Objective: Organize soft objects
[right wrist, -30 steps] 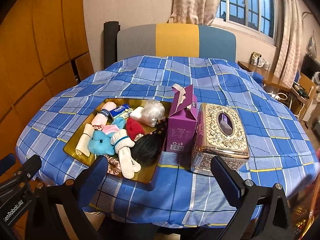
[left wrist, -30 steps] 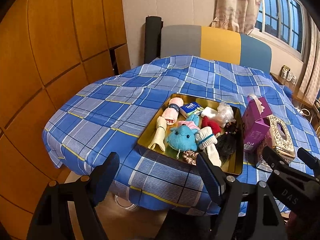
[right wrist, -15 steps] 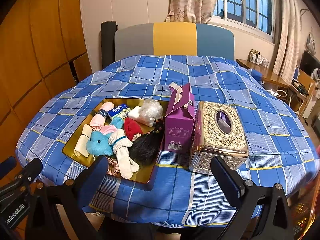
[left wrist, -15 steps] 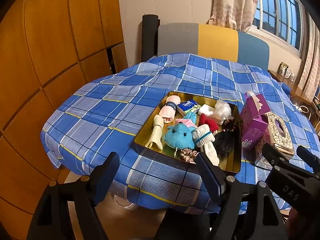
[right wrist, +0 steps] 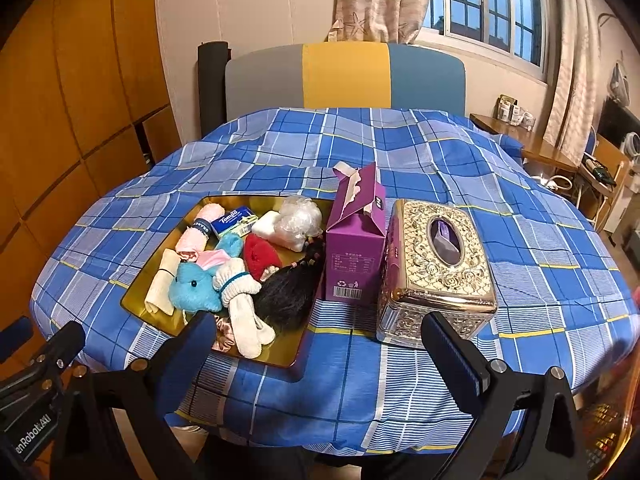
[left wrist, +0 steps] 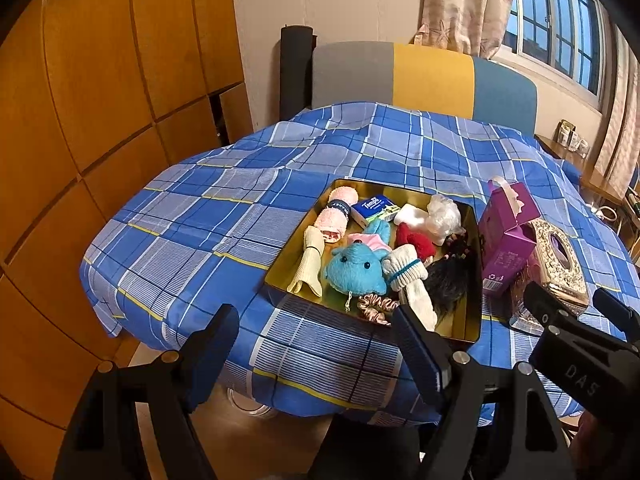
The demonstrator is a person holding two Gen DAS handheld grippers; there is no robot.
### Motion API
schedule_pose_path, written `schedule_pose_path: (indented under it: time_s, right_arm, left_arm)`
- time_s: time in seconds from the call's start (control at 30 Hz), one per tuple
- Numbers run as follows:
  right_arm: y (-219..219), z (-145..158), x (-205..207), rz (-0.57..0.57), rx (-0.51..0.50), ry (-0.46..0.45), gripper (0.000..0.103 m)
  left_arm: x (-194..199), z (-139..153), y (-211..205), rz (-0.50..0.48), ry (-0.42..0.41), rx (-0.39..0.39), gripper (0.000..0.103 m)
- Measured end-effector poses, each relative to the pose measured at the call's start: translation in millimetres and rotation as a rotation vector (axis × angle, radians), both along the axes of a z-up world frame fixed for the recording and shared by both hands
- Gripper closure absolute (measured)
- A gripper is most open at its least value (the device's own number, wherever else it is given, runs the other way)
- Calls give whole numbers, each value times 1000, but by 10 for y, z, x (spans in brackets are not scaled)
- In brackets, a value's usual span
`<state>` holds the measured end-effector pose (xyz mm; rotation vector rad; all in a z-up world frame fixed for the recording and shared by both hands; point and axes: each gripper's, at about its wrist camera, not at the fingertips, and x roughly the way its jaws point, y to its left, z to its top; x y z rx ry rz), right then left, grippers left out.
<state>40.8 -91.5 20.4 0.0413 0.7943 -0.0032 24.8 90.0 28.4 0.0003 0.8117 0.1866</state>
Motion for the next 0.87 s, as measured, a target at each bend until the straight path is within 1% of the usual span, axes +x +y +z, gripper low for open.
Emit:
schedule_pose_path:
  time_s: [0.33,0.67,0.7,0.77,0.87]
  right_arm:
    - [-29,-11,5,-2,3,4,0]
    - [-35,-30,28,-4,11,12,0]
    - [-39,-32,31,-6,12,12,0]
    - [-43,-36,33,-6,15,13,0]
    - [-62,-40,39,-10,20,13,0]
  left_arm:
    - [13,8,-44,-5,-2,10,23]
    - [44,-31,-46,-11,21,-7,23]
    - [50,-39,-46,-11,25,-9,24]
    - [59,-55,-46,-7,29,-4,32]
    - [96,-89,-42,-8,49,-13,32]
